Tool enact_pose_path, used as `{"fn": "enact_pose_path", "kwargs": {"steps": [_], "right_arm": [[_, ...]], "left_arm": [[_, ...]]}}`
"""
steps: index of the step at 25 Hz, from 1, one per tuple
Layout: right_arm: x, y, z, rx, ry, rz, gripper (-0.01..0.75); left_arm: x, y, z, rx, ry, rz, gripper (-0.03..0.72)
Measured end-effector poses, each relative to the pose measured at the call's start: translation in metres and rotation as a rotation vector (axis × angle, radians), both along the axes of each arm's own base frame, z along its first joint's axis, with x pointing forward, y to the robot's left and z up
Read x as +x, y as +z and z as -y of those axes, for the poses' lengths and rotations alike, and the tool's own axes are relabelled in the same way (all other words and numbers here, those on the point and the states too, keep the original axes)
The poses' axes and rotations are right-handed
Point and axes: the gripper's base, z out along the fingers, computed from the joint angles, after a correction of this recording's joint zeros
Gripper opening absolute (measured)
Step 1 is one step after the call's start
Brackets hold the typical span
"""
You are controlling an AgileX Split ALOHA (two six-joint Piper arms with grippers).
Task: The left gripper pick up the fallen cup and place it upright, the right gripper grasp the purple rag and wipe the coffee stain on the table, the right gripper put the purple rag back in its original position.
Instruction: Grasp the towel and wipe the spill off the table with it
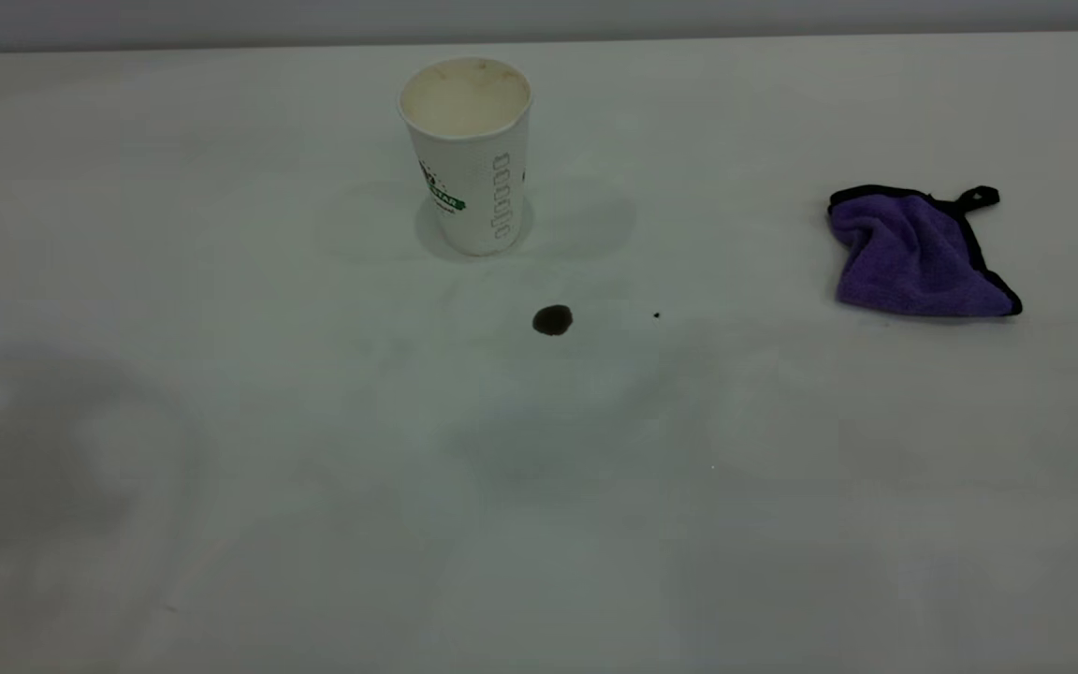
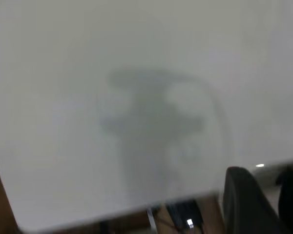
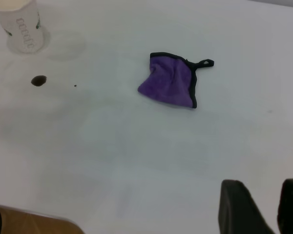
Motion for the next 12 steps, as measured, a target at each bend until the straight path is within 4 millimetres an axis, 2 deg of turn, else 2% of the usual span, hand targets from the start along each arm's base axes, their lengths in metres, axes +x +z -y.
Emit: {"fn": "enact_pose_path", "kwargs": {"steps": [3,6,9,12], "right_arm": [[0.0,0.0,0.0,0.0,0.0,0.0,0.238],[0.0,0.0,0.0,0.0,0.0,0.0,0.238],[0.0,0.0,0.0,0.0,0.0,0.0,0.238],[0.0,0.0,0.0,0.0,0.0,0.0,0.238]], "left_arm": [[-0.052,-0.012,-0.012,0.02,0.014,0.017,0.237],[-0.094,-0.022,-0.02,0.024,0.02,0.063,0.237],[-0.125,-0.032,-0.026,0.003,0.058,0.116,0.238],[-0.146,-0.045,-0.03,-0.032,0.138,0.147,0.238]]}}
